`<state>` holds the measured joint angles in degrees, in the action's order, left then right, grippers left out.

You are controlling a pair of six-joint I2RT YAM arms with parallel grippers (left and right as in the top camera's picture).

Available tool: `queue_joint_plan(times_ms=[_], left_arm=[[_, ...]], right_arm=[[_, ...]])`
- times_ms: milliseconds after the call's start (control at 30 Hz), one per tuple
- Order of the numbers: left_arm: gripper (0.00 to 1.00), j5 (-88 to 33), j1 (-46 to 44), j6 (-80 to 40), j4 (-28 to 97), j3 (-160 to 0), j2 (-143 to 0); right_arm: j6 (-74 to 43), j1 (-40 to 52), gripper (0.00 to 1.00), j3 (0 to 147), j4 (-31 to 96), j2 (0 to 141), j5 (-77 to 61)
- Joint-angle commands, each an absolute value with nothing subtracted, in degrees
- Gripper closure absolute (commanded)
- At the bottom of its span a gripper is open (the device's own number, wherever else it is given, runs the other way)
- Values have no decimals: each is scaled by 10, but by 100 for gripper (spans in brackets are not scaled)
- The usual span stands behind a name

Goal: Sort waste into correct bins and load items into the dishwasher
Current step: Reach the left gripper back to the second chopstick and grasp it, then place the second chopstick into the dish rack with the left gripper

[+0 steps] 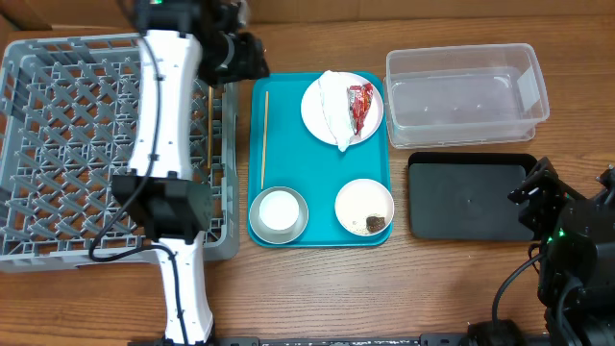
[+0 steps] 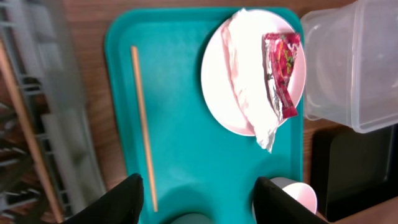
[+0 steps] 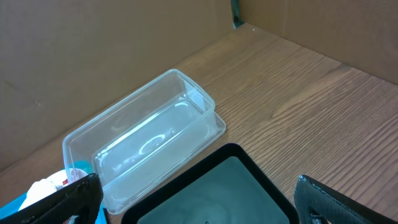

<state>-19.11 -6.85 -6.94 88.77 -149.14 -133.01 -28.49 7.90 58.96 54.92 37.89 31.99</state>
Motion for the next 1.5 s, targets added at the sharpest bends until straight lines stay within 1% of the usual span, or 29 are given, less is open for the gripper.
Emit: queue_joint_plan(times_ms=[0,100,300,400,500,767,933,1000,1067,1100,1200,1300,1467], left_arm=[[43,-70,-126,-150,878,-1447,-1347],[44,-16,-148,-200,830,-1373,-1347],[42,6,-137,-213,750,-1269,-1347],[44,0,-133,-160,717,-1230,-1347],[43,5,-139,-118,689,-1197,-1347],[43,3,-143,-118,611,-1114,-1347],[46,3,-143,-118,584,-1082,-1347],[53,3,-143,-118,580,-1071,-1347],[62,6,-144,-118,579,-1066,-1347],[69,6,-145,-117,579,-1065,-1347],[78,28,-146,-118,579,-1065,-1347],[96,40,-147,-118,580,-1065,-1347],[96,25,-147,-118,602,-1079,-1345]], right_arm=[[-287,76,0,601,546,377,329],[-287,76,0,601,546,377,329],[-287,76,0,601,546,377,329],[-287,76,0,601,546,377,329],[-287,76,0,601,546,377,329],[-287,76,0,601,546,377,329],[-287,76,0,601,546,377,329],[-287,76,0,601,546,377,329],[-287,76,0,601,546,377,329],[-287,76,0,601,546,377,329],[-287,76,0,601,546,377,329],[-287,76,0,601,546,377,329],[-287,76,0,601,546,377,329]])
